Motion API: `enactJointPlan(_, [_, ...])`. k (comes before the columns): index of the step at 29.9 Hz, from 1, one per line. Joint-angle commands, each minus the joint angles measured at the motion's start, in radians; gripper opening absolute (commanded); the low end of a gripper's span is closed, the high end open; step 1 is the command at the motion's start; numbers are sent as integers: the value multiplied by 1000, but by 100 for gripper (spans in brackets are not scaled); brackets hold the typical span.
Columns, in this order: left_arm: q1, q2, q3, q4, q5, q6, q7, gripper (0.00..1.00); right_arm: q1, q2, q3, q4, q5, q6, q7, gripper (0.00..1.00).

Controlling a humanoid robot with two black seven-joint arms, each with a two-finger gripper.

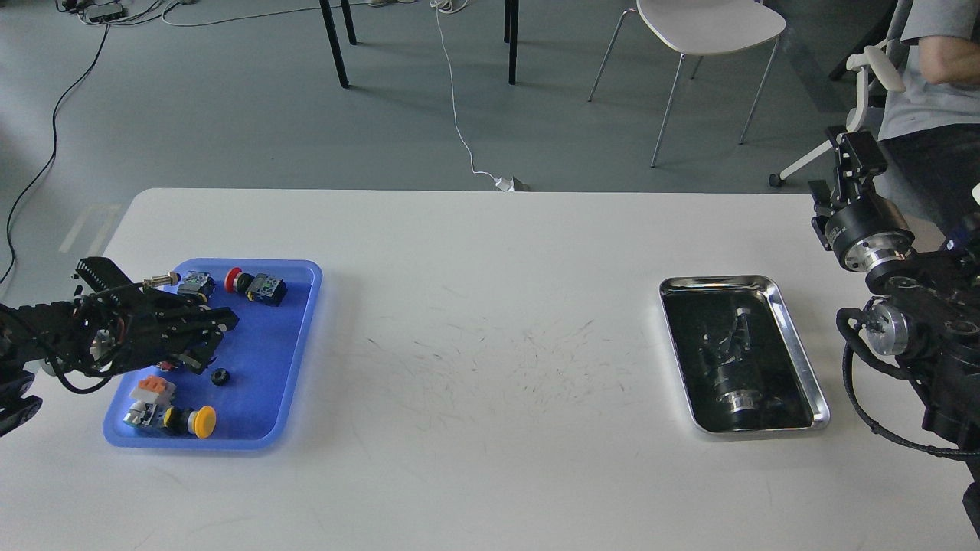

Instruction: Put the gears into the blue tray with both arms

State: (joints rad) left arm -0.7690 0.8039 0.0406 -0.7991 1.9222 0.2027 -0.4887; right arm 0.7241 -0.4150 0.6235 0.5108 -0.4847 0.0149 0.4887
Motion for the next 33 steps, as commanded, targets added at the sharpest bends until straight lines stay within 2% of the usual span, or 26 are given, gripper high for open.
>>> enactJointPlan(1, [0,1,-1,-12,-15,-2,0,22,0,-1,1,0,0,0,0,94])
enactJointPlan(2, [0,1,-1,-12,-15,0,0,24,0,-1,1,0,0,0,0,94])
enactJointPlan(5, [0,0,-2,-14,-48,-2,0,43,0,-1,-1,0,0,0,0,94])
enactJointPlan(11, [-6,9,-8,-15,-172,-6,0,67,-3,-1,-4,2,0,5,0,95])
enactJointPlan(14, [-16,15,-15,-19,-261,-9,0,76,-2,-2,-30,2,0,5,0,96])
enactJointPlan(21, [-78,32,-31,-17,-604,-11,0,88,-2,-28,-44,2,0,4,0,97])
enactJointPlan(22, [-81,34,-42,-17,-667,-13,0,91,-2,-30,-44,2,0,4,0,97])
enactJointPlan(23, [-84,37,-57,-17,-745,-13,0,99,-3,-33,-44,2,1,5,0,97])
enactJointPlan(27, [-87,43,-82,-22,-978,-11,0,99,-3,-47,-37,12,3,10,0,98])
enactJointPlan(30, [-87,35,-90,33,-1040,-11,0,99,-2,-53,-33,14,3,11,0,98])
enactJointPlan(33, [-85,31,-117,60,-1077,-46,0,99,-2,-53,-28,14,3,11,0,98])
